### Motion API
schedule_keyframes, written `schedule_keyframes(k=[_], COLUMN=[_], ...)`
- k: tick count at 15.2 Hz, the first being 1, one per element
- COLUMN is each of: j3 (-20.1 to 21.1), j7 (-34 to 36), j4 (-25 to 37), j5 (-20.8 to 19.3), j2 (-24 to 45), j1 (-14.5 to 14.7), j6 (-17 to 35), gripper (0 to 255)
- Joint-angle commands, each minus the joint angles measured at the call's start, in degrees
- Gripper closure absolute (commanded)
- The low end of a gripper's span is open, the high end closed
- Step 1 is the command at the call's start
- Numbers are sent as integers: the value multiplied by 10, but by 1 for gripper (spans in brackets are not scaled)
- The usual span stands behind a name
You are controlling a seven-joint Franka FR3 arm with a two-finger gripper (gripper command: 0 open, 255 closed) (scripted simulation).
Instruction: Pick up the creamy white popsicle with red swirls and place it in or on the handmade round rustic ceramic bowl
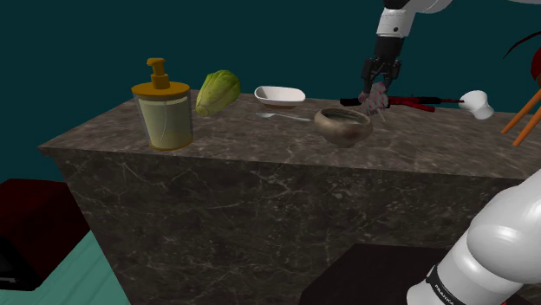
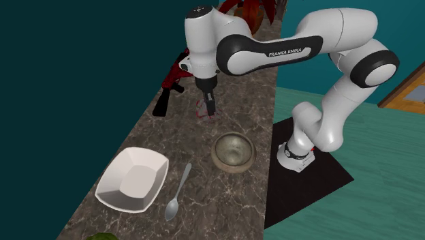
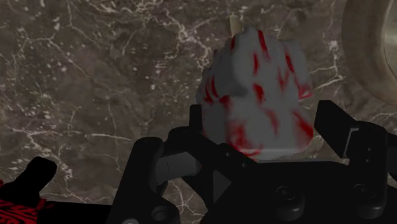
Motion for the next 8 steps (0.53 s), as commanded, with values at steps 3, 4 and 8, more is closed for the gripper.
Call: schedule_keyframes(k=[3, 4, 8], j3=[1, 1, 0], j7=[0, 0, -2], j4=[37, 48, 90], j5=[2, 2, 5], j2=[6, 8, 18], j1=[1, 1, 2], j6=[-32, -40, -72], gripper=[255, 255, 255])
